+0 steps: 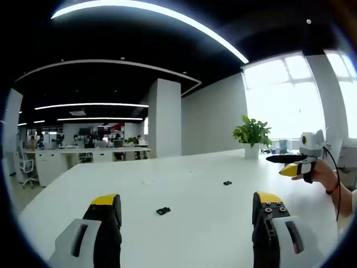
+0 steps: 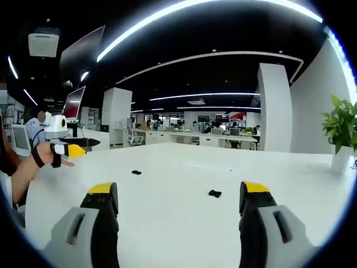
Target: Snap the two parts of the plastic buckle together until the buckle closes and remains connected.
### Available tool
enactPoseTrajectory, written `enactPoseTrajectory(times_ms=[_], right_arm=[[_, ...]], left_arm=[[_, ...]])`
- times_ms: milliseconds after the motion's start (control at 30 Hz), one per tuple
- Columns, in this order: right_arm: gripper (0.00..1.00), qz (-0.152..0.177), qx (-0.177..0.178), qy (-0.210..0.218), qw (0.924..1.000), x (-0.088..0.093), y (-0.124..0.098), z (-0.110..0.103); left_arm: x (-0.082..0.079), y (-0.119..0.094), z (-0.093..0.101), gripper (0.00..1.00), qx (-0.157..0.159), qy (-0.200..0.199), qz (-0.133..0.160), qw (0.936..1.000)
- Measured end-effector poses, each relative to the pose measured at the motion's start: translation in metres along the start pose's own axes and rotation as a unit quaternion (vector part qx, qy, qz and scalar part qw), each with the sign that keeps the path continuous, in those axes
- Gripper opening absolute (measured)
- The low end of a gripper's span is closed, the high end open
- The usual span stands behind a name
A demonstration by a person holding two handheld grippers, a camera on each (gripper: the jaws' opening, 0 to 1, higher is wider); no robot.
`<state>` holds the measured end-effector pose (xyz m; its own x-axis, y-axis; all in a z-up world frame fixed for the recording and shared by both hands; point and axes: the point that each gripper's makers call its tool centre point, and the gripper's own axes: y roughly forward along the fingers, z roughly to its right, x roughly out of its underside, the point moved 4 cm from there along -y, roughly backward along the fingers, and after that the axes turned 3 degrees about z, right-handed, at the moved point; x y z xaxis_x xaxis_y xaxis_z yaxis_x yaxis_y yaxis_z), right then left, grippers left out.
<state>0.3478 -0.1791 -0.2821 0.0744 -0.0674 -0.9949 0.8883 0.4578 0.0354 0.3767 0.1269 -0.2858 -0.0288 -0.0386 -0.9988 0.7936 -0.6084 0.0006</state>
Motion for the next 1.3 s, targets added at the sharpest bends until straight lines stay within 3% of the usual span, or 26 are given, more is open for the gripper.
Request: enactPoseTrajectory(times_ms=[367, 1300], right_arm=[[0.91, 0.001, 0.003, -0.001, 1.0000, -0.0005, -0.0008, 0.0012], [0.91, -0.004, 0.016, -0.005, 0.9999, 0.0005, -0.0020, 0.0065]], left_arm=[[0.0033, 0.0005, -0.0001, 1.00, 0.000, -0.001, -0.010, 0.9999], [0.0027, 0.0010, 0.0008, 1.00, 0.004, 0.004, -0.005, 1.0000]])
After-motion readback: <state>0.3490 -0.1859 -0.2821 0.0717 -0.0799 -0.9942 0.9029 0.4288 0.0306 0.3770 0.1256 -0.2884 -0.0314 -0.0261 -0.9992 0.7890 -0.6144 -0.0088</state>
